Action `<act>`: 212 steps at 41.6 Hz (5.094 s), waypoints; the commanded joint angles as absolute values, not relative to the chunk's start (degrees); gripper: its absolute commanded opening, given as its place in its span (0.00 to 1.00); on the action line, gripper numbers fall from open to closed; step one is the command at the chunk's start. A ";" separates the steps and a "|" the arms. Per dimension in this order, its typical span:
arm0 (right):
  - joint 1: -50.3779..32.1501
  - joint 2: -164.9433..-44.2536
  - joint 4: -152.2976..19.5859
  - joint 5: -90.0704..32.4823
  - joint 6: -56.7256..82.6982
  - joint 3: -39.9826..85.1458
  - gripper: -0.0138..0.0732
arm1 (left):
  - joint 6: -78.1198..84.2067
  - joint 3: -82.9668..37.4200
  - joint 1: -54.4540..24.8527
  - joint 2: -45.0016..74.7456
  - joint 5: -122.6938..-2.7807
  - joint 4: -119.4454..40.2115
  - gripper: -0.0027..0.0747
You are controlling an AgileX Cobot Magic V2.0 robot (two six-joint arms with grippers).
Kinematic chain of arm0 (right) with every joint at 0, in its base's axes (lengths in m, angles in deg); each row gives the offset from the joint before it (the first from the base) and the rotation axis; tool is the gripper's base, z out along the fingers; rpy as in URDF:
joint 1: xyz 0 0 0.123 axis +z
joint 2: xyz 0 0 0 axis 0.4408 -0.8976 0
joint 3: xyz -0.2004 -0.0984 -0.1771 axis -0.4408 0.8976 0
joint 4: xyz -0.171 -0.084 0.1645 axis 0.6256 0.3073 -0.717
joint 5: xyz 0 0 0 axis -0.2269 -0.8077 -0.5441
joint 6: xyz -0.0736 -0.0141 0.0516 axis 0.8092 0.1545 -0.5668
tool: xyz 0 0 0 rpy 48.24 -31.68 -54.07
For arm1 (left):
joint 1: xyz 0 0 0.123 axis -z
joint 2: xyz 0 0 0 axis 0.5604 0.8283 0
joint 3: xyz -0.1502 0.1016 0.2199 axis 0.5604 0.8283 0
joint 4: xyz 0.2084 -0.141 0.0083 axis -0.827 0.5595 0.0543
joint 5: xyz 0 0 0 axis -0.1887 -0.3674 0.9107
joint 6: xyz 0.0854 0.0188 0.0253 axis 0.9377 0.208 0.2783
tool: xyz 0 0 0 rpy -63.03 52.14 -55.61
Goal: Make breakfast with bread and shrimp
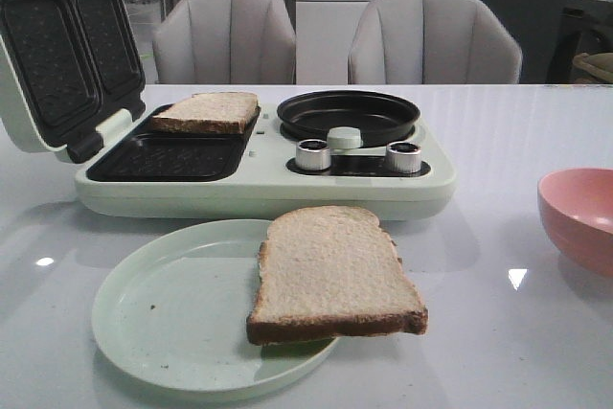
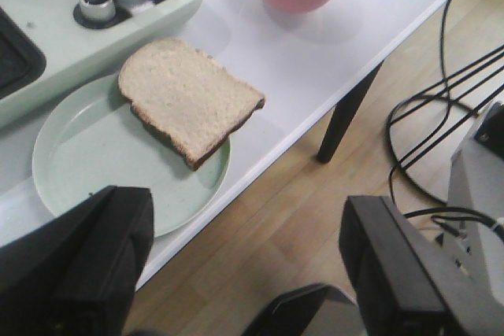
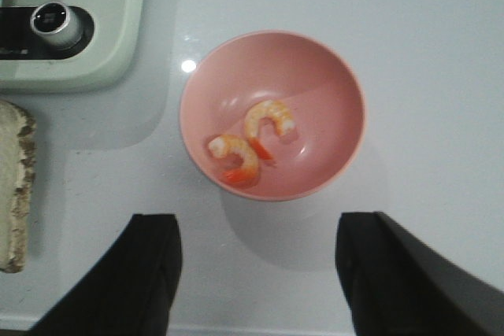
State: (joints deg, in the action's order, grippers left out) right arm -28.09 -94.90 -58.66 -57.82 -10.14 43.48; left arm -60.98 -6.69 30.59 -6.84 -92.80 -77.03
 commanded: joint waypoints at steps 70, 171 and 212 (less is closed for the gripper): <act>-8.28 -141.99 -110.39 -52.21 26.07 32.21 0.25 | -61.01 -6.91 31.11 -9.29 -85.04 -77.42 0.74; -3.88 -126.33 -58.97 -63.02 -1.10 2.77 0.74 | -61.01 -6.91 31.11 -9.29 -85.04 -77.20 0.74; -3.88 -84.72 -57.06 -63.50 -1.10 39.27 0.74 | -61.01 -11.26 31.11 -2.02 -93.27 -78.59 0.59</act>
